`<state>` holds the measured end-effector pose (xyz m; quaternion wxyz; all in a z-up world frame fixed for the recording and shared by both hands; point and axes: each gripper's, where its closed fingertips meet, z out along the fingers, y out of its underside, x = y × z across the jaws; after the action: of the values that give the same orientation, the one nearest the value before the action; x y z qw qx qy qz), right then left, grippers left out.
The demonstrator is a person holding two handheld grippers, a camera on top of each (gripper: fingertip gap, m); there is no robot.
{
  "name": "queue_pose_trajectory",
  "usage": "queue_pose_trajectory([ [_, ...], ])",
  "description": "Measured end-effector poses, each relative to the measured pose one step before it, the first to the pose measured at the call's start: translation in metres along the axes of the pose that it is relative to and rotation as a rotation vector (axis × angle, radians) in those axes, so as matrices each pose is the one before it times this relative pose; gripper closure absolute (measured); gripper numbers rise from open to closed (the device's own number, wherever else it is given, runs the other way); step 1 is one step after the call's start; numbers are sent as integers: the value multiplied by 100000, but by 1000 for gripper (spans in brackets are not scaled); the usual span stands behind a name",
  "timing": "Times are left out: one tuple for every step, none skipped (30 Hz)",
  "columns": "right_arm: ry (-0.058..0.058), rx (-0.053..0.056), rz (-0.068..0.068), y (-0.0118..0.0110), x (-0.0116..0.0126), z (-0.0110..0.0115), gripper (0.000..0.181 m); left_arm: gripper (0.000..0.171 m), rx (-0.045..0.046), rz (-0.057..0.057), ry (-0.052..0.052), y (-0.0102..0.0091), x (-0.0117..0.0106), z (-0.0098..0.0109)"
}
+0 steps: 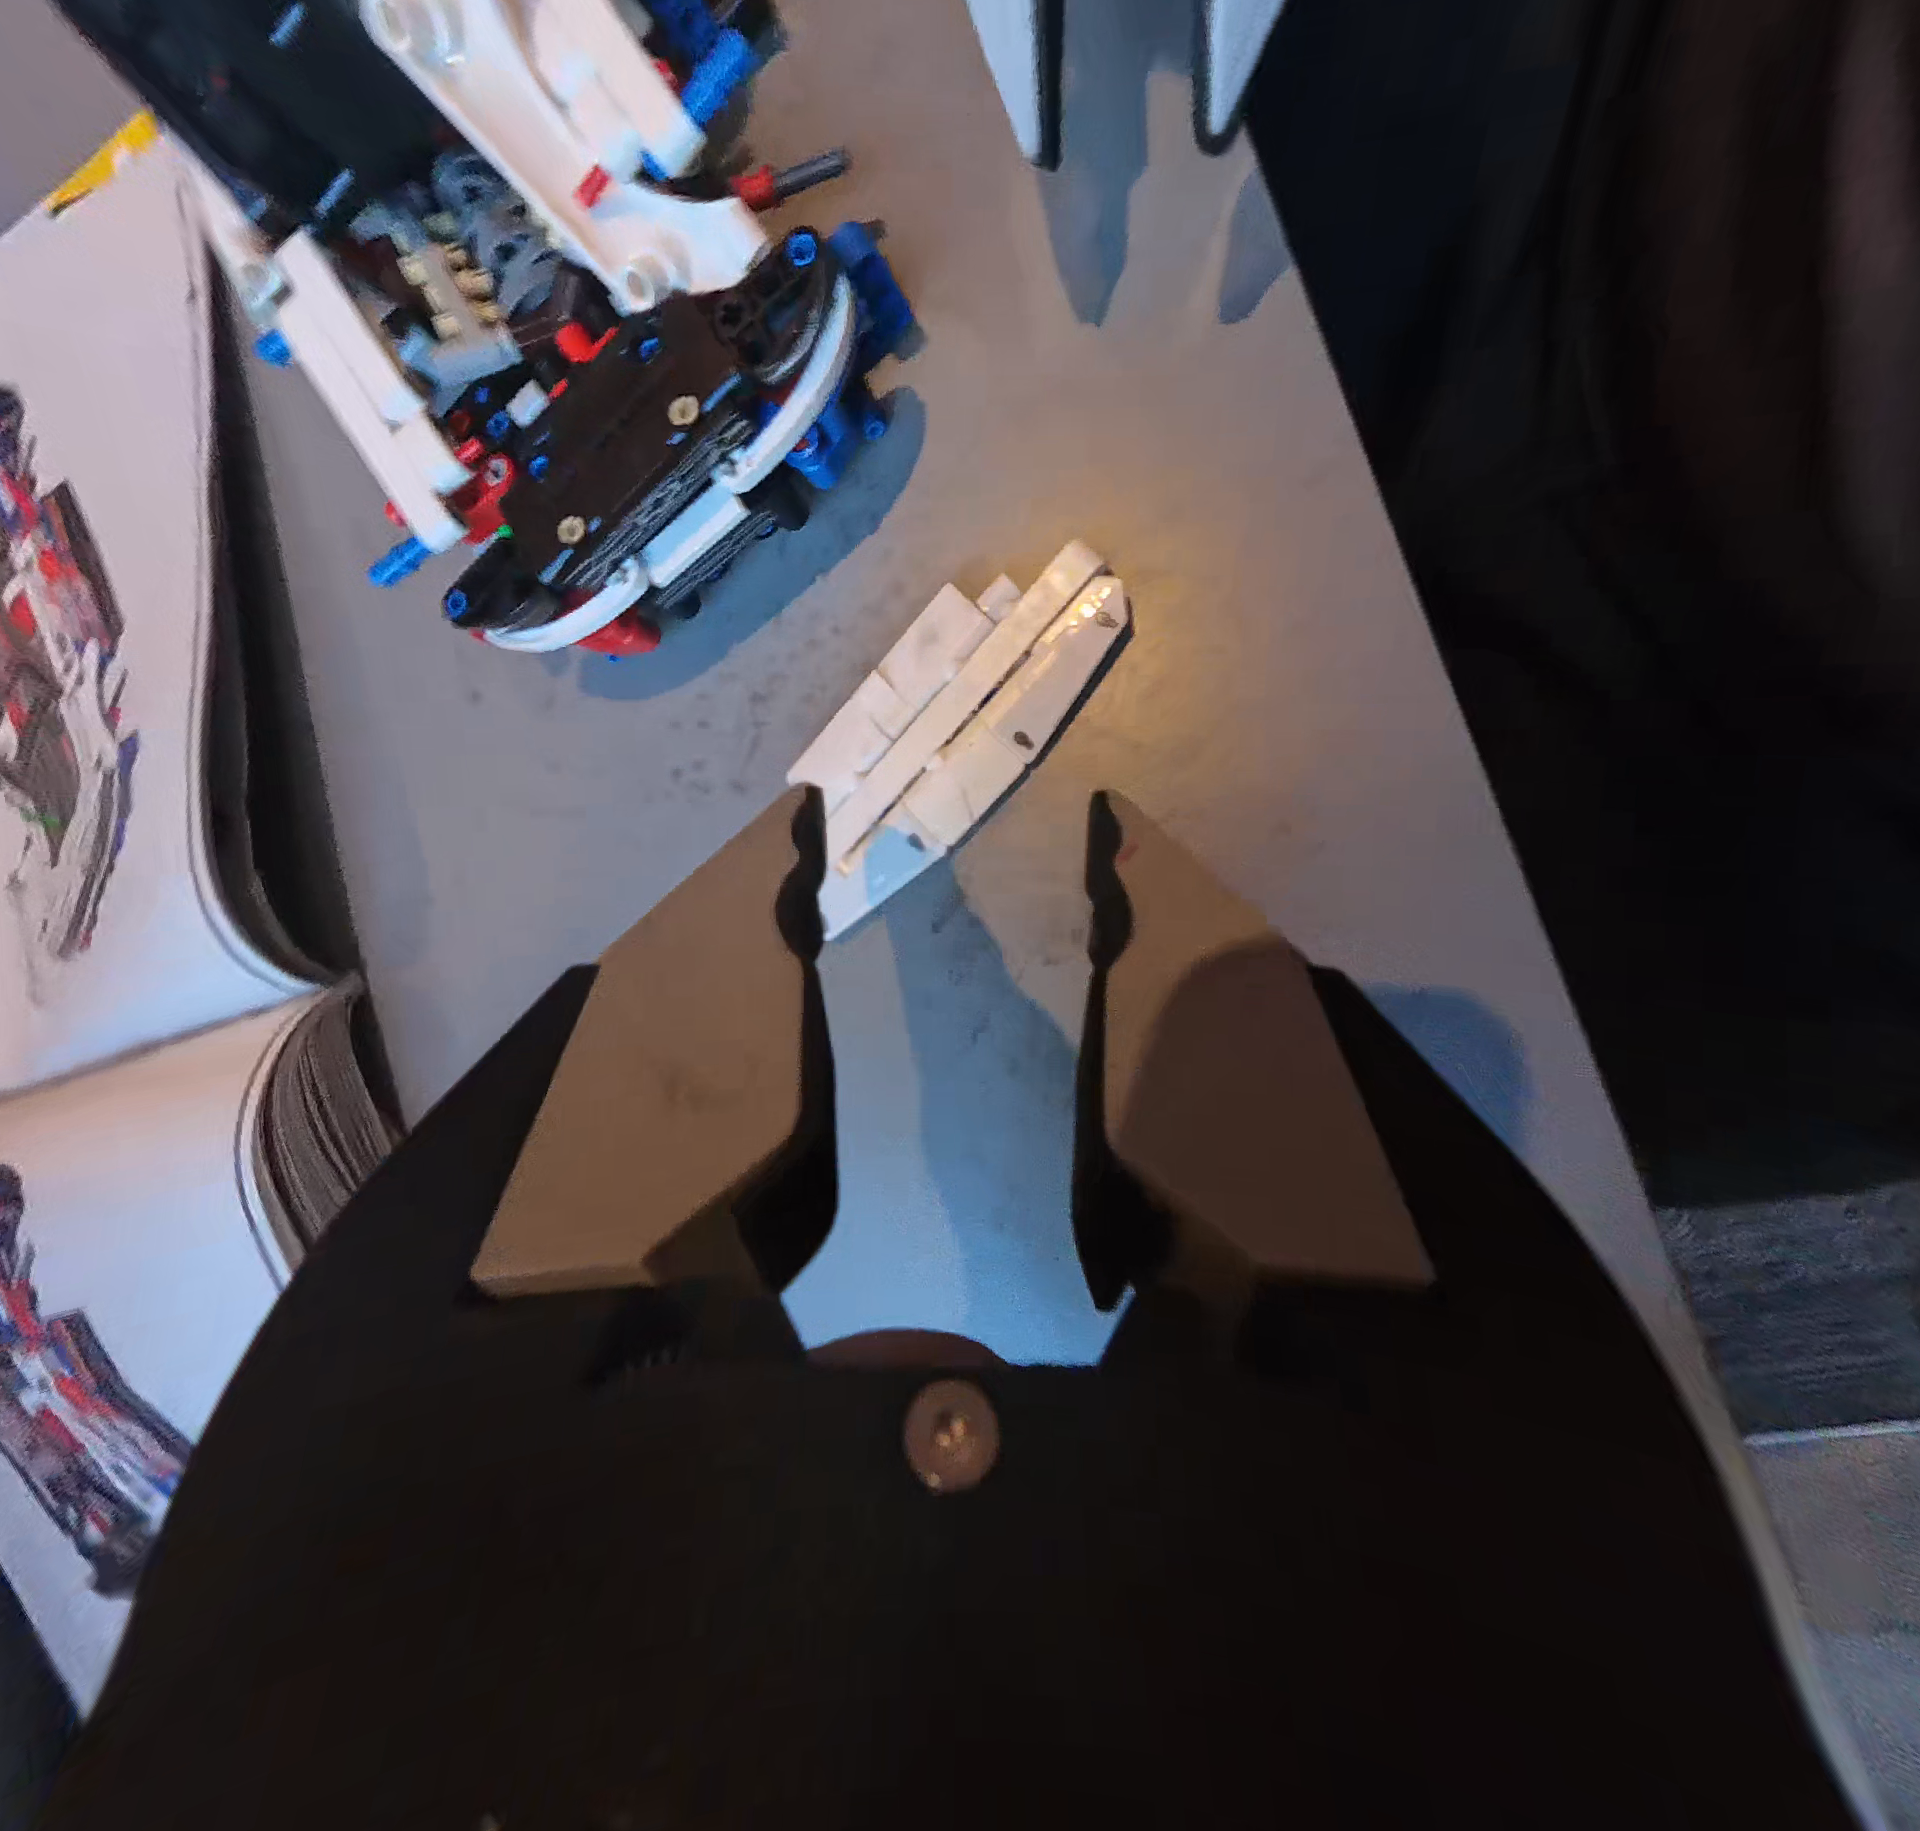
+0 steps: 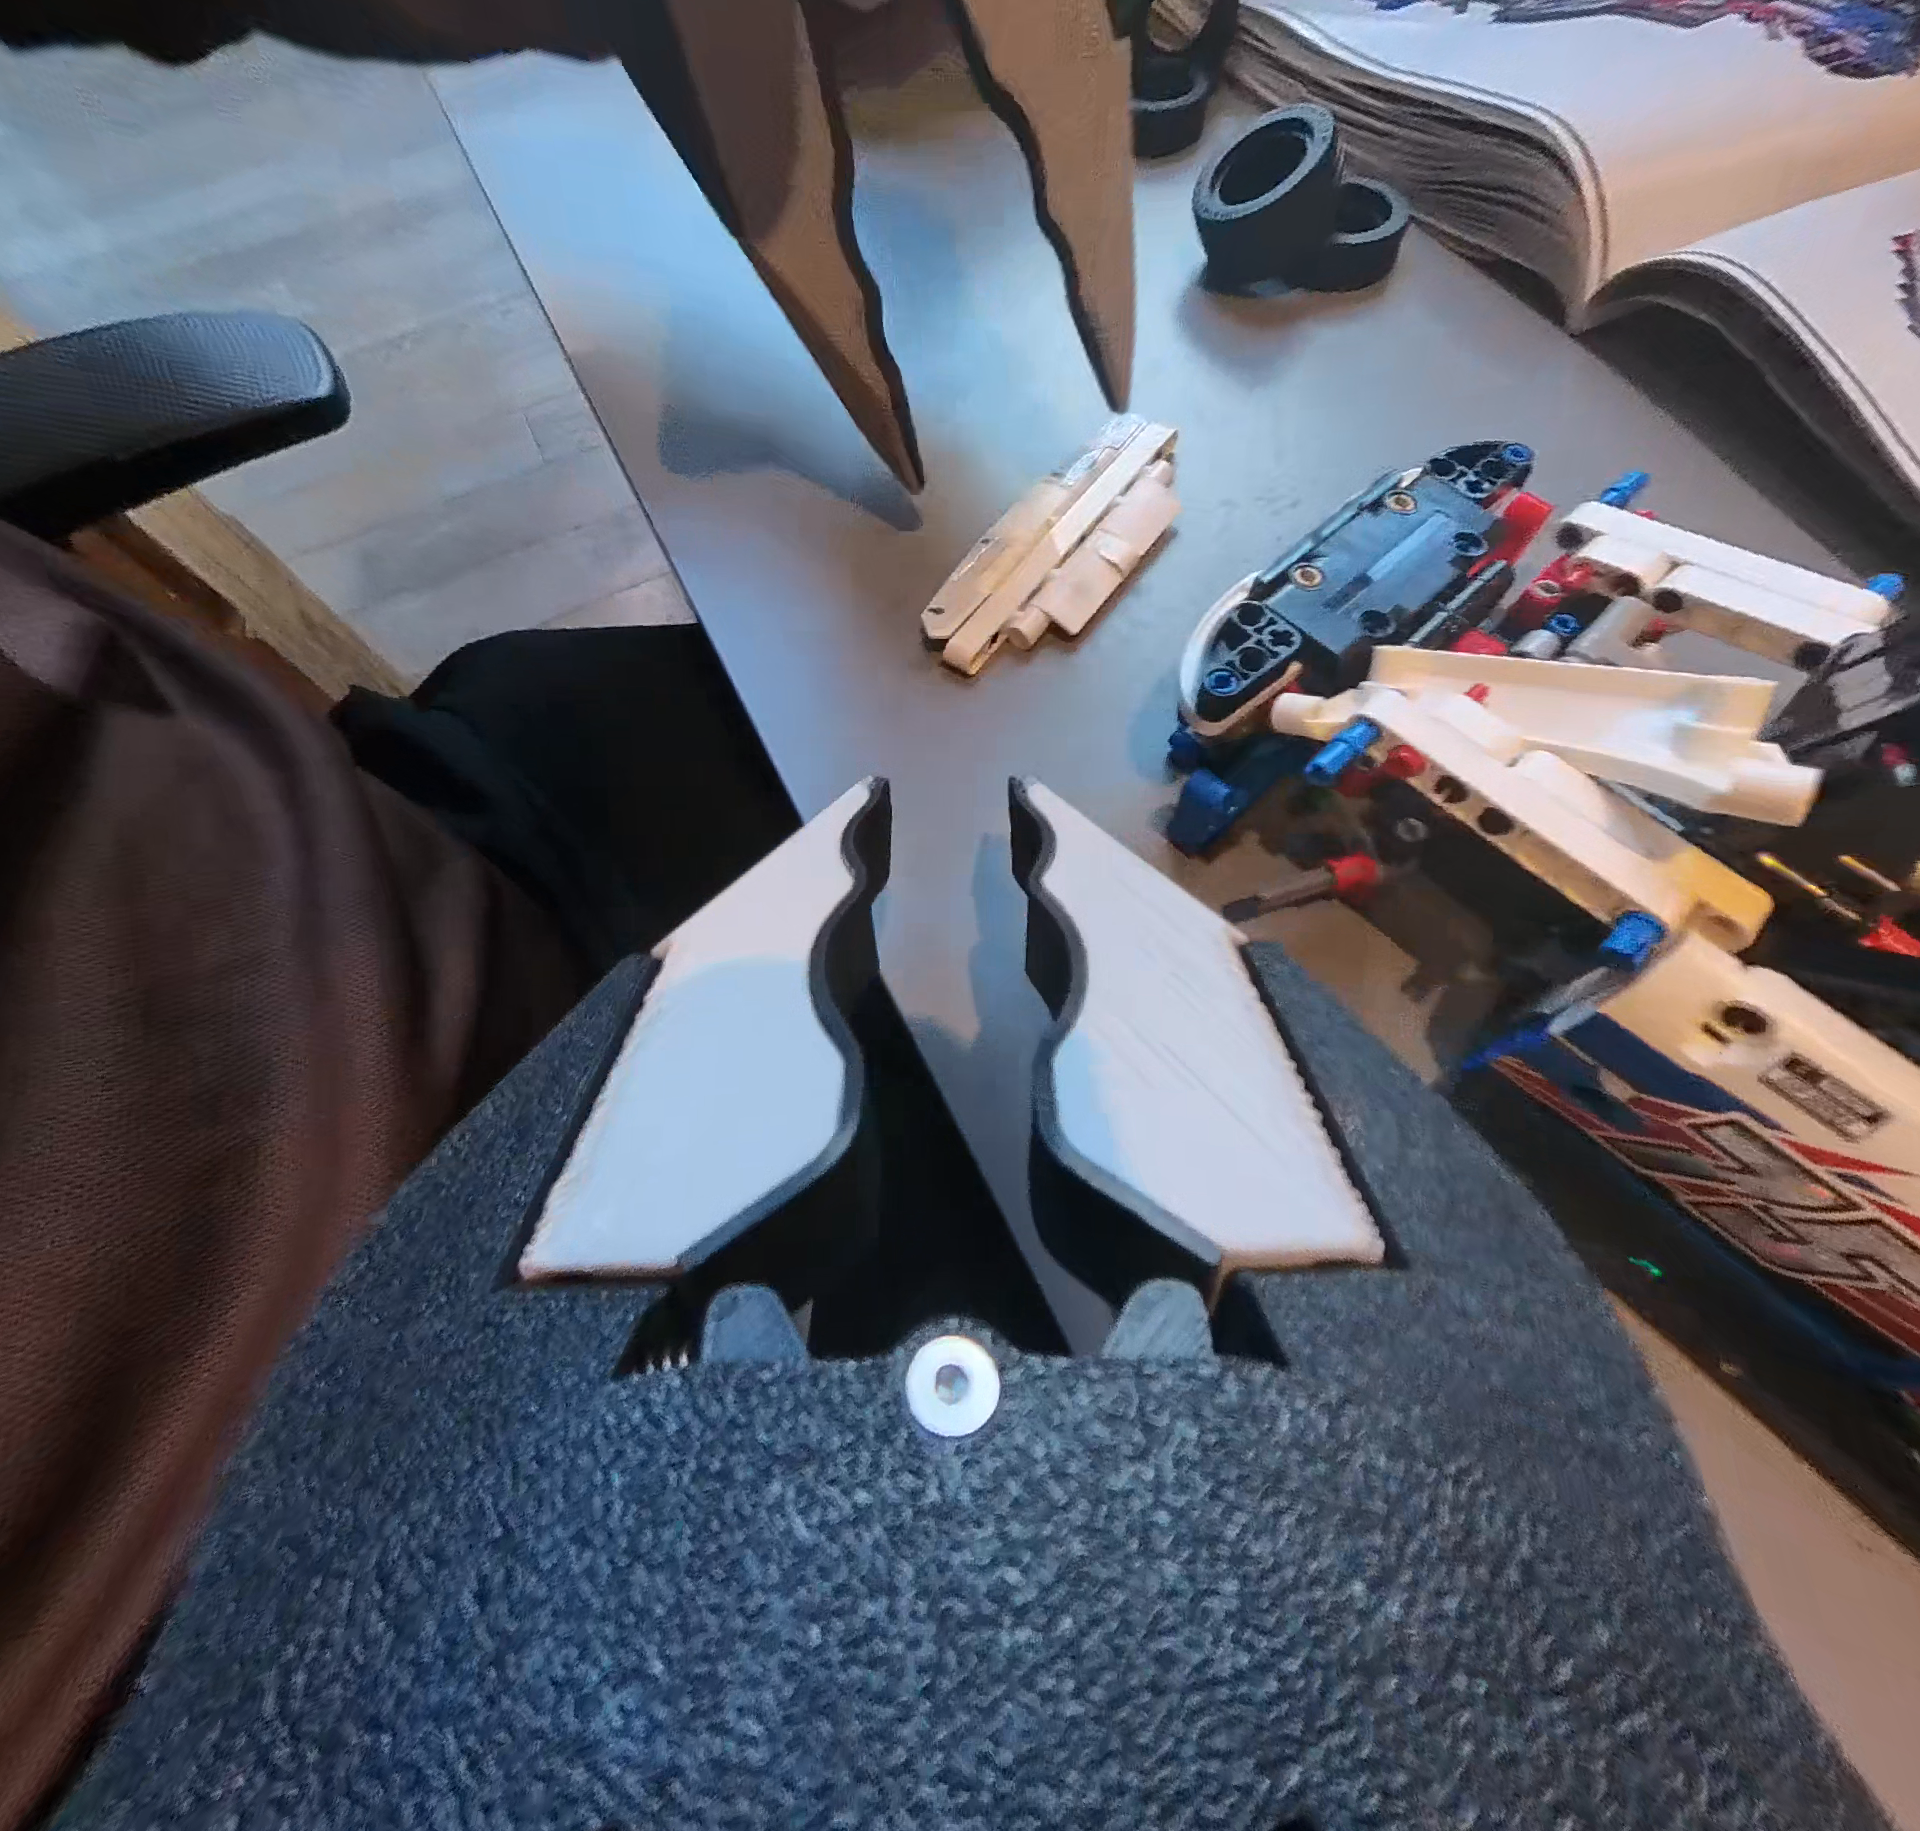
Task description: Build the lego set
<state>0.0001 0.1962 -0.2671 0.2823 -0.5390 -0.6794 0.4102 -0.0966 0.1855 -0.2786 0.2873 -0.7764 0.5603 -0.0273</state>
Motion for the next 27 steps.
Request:
queue_pose_trajectory([
  [148,-465,-186,97,-144,91,158,119,-1495,2711,669,230,-62,348],
  [-64,-10,366,20,-110,35,158,111,-2054,2078,1053,345,-107,438],
  [-355,481,725,-77,-75,7,158,113,-639,1924,2488,89,-28,291],
  [-414,607,854,-96,-32,9,158,112,983,1442,855,-157,-429,58],
  [-217,369,875,-54,39,8,158,110,-1318,1741,1552,153,-375,57],
  [-117,184,838,6,68,13,158,108,-2042,1475,3418,255,-105,65],
  [-242,144,851,34,69,6,158,107,-2140,1464,3922,256,15,75],
  [-360,158,990,36,69,-10,158,107,-1667,1664,3070,197,-78,82],
  [-431,250,1094,32,77,-29,158,109,-892,1700,3703,88,70,99],
  [-436,417,1055,0,91,-51,158,113,-451,1221,4843,-2,275,131],
  [-330,527,989,-31,115,-65,158,117,-415,553,4527,-13,218,117],
  [-174,516,963,-44,153,-90,158,117,-439,34,3328,-22,42,111],
  [-123,470,866,-45,150,-80,158,122,-661,-6,4302,20,246,89],
  [-131,427,683,-41,133,-74,158,130,142,42,1908,-80,19,51],
  [-77,327,513,-22,112,-79,158,135,787,2227,814,-76,36,13],
  [47,238,408,-18,96,-78,158,135,972,1074,335,-50,-3,6],
  [68,249,296,-23,71,-58,158,135,855,-169,40,-21,-17,13],
  [-13,270,186,-25,39,-48,158,135,1029,-341,-323,-31,3,-1],
  [-118,198,100,-28,2,-40,159,135,821,-526,-457,15,16,-2],
  [-216,109,26,-11,-15,-7,159,135,720,-93,-781,-3,1,-19],
  [-282,-17,55,18,-24,26,159,136,343,815,-1141,-10,0,-25],
  [-384,-158,177,45,-29,39,159,136,-300,1366,-1196,-4,9,-41],
  [-460,-246,302,59,-28,64,159,136,-853,1204,-849,24,31,-32],
  [-544,-354,447,86,-33,71,159,136,-1056,1134,-681,39,19,-43],
  [-666,-432,518,92,-71,79,159,136,-802,1224,-1135,38,-43,-43],
  [-566,-405,272,64,-86,104,159,136,-495,1022,-1232,30,-64,-36],
  [-344,-660,-227,68,-108,142,159,136,-285,753,-1201,28,-61,-32],
])
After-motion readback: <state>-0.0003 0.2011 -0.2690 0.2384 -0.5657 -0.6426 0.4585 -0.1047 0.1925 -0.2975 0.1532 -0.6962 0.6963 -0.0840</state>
